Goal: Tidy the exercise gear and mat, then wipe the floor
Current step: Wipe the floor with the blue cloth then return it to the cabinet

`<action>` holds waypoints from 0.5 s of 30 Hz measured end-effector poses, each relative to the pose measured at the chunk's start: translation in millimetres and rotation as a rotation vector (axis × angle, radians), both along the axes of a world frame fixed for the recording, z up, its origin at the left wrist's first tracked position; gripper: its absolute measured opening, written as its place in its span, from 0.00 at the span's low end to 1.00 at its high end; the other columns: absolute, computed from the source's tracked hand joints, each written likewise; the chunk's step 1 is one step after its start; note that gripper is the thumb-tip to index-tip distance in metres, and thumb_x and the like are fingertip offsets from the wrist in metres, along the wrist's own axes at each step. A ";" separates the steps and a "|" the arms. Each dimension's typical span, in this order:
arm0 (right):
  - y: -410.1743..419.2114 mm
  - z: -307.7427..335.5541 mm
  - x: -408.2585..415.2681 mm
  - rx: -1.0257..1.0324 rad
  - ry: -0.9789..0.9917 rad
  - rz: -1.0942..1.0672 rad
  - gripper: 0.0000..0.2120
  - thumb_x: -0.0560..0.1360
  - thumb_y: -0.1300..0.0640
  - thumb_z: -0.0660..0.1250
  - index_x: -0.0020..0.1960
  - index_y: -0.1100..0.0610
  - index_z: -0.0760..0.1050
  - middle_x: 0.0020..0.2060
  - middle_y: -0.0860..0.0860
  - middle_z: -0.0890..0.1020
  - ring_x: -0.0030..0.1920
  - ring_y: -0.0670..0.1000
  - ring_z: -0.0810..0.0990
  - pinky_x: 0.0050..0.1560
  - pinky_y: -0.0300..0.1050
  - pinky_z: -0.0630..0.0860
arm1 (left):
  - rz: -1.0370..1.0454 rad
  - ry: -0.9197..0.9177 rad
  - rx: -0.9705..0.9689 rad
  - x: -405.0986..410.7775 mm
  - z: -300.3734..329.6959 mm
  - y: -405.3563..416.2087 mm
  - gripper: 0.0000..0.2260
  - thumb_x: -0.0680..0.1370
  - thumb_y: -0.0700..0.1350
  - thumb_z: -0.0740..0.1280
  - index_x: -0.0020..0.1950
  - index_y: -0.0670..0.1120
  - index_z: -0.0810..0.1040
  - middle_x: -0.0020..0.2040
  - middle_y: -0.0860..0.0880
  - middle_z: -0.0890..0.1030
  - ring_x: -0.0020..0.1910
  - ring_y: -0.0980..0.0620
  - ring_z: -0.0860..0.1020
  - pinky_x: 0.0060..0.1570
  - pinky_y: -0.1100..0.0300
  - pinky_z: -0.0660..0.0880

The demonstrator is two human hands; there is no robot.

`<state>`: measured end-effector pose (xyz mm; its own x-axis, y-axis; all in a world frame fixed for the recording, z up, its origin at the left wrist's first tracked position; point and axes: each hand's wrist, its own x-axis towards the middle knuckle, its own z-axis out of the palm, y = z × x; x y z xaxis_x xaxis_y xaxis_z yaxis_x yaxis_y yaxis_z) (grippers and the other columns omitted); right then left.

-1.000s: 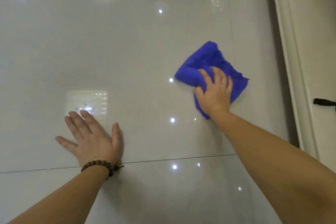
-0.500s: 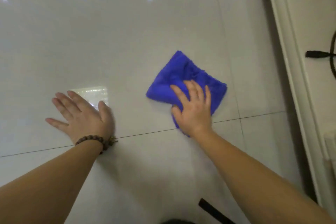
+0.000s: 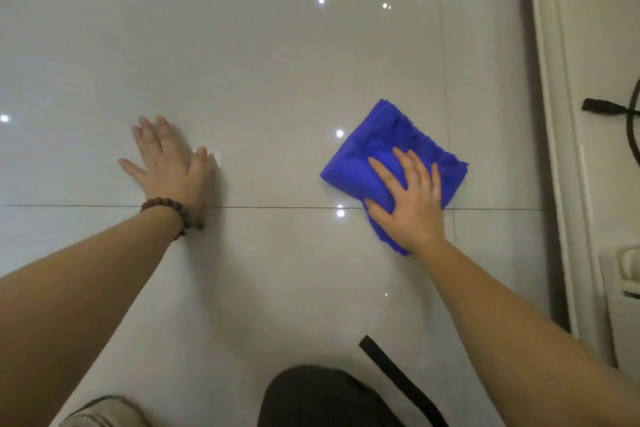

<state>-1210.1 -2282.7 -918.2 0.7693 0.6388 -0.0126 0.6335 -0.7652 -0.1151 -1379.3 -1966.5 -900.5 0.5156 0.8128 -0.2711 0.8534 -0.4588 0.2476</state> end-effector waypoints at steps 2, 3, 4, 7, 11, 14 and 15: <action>-24.0 3.9 17.1 -0.031 0.049 -0.297 0.37 0.70 0.28 0.53 0.76 0.40 0.52 0.77 0.55 0.51 0.77 0.58 0.49 0.73 0.65 0.44 | 0.029 0.031 0.073 -35.3 7.1 11.0 0.32 0.81 0.55 0.55 0.79 0.42 0.46 0.79 0.42 0.45 0.78 0.46 0.42 0.70 0.35 0.39; -23.7 6.1 20.5 -0.043 0.078 -0.423 0.39 0.69 0.25 0.50 0.76 0.39 0.49 0.78 0.54 0.48 0.77 0.59 0.46 0.72 0.67 0.43 | 0.073 0.076 0.107 -56.6 10.1 17.3 0.32 0.81 0.55 0.55 0.79 0.41 0.46 0.79 0.42 0.45 0.78 0.46 0.43 0.70 0.35 0.40; -15.7 7.8 20.0 -0.060 0.105 -0.491 0.40 0.68 0.24 0.48 0.76 0.38 0.48 0.78 0.53 0.47 0.77 0.59 0.44 0.72 0.68 0.42 | 0.131 0.125 0.129 -79.0 11.6 24.3 0.33 0.81 0.56 0.54 0.79 0.41 0.46 0.79 0.42 0.45 0.78 0.45 0.43 0.70 0.34 0.41; 25.5 11.2 2.3 -0.100 0.149 -0.385 0.38 0.70 0.25 0.45 0.76 0.38 0.49 0.78 0.52 0.50 0.77 0.60 0.44 0.71 0.70 0.43 | 0.338 0.232 0.111 -140.8 7.1 46.4 0.35 0.80 0.61 0.50 0.78 0.40 0.45 0.79 0.40 0.45 0.78 0.43 0.43 0.70 0.31 0.44; 70.7 5.7 -29.9 -0.138 0.078 -0.078 0.35 0.72 0.27 0.46 0.76 0.39 0.51 0.77 0.53 0.53 0.76 0.61 0.47 0.71 0.69 0.44 | 0.504 0.278 0.110 -197.0 -4.2 82.6 0.40 0.76 0.65 0.45 0.77 0.38 0.45 0.78 0.38 0.46 0.77 0.39 0.46 0.68 0.29 0.47; 104.5 4.5 -49.5 -0.136 0.056 0.085 0.34 0.73 0.29 0.47 0.76 0.39 0.51 0.77 0.53 0.53 0.77 0.60 0.47 0.71 0.69 0.45 | 0.562 0.302 0.122 -222.0 -8.0 112.2 0.40 0.77 0.65 0.45 0.77 0.37 0.44 0.78 0.37 0.46 0.77 0.41 0.44 0.69 0.30 0.45; 117.9 5.2 -57.8 -0.136 0.054 0.152 0.34 0.73 0.29 0.48 0.76 0.39 0.51 0.77 0.53 0.53 0.77 0.60 0.47 0.71 0.70 0.45 | 0.559 0.297 0.118 -226.3 -9.8 118.5 0.40 0.77 0.65 0.44 0.77 0.37 0.44 0.78 0.37 0.46 0.77 0.41 0.44 0.70 0.30 0.45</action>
